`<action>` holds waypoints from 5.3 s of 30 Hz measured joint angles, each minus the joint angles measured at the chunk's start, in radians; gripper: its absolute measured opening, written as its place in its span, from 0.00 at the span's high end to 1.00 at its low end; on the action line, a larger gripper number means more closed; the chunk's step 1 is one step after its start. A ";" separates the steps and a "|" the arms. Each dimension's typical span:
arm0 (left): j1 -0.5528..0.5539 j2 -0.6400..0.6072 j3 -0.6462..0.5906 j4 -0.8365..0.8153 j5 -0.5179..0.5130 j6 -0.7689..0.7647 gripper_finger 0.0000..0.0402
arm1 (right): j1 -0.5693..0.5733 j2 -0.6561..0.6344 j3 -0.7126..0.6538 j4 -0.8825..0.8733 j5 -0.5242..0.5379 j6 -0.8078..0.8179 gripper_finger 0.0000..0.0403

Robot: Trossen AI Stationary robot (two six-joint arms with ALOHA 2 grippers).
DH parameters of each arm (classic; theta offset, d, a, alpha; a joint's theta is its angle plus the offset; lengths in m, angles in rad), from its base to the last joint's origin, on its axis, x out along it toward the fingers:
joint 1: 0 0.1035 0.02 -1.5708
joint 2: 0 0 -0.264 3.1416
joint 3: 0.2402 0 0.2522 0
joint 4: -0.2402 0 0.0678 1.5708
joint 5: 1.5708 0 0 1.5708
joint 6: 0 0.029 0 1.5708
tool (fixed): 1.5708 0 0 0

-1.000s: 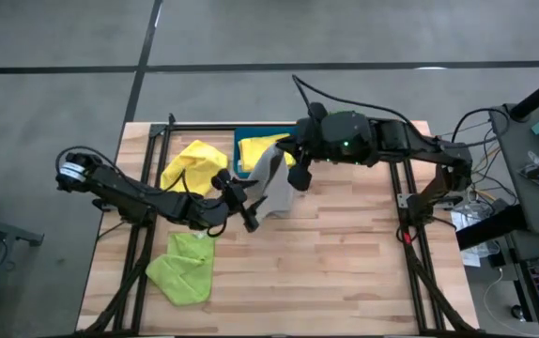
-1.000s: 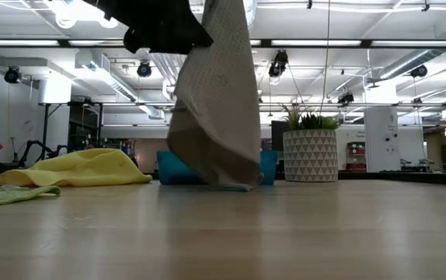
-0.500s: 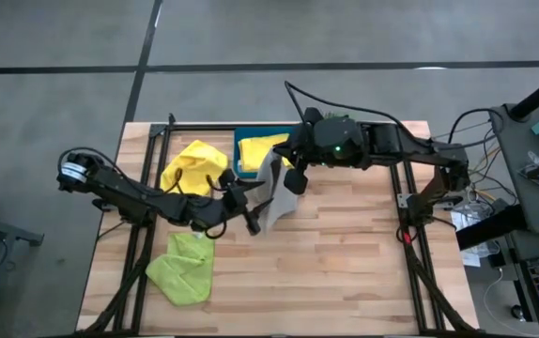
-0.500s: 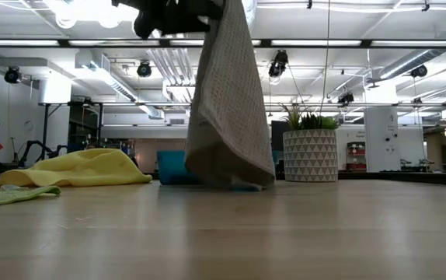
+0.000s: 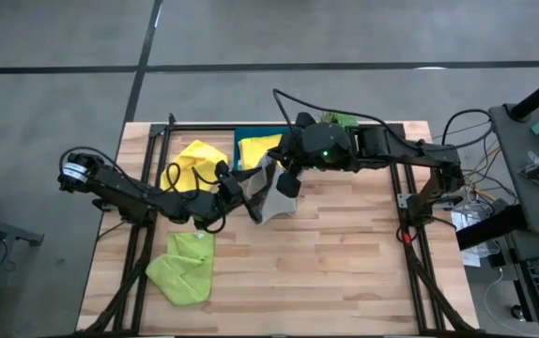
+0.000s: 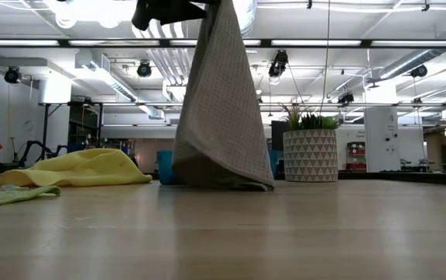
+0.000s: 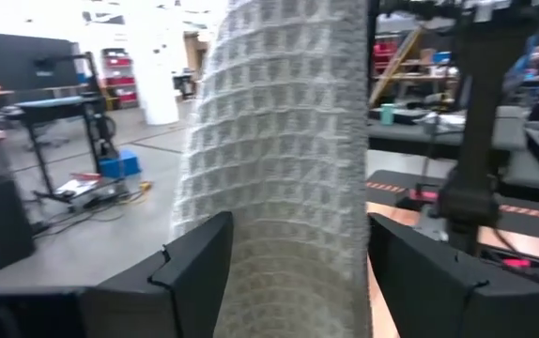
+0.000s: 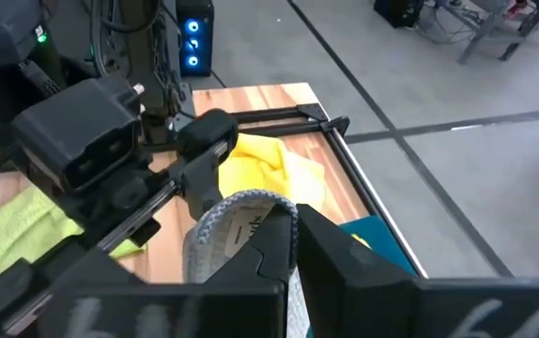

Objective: Fold microfiber towels
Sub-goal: Fold the gray microfiber cloth

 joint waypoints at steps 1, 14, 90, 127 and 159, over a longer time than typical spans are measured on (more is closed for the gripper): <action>0.000 0.000 0.000 -0.002 -0.013 0.003 0.45 | 0.000 -0.001 0.000 -0.002 0.000 0.000 0.98; 0.015 0.000 0.000 -0.078 -0.098 0.022 0.98 | 0.028 -0.003 0.003 -0.012 -0.004 -0.032 0.98; 0.160 -0.454 0.386 -1.297 0.785 0.035 1.00 | 0.201 -0.089 0.147 -0.605 0.230 0.022 0.98; 0.212 -0.178 0.465 -1.559 0.904 0.169 1.00 | 0.278 -0.229 -0.499 -0.560 0.278 0.288 0.98; 0.190 -0.215 0.730 -1.655 0.703 0.270 1.00 | 0.373 -0.457 -0.361 -0.376 0.385 0.250 0.98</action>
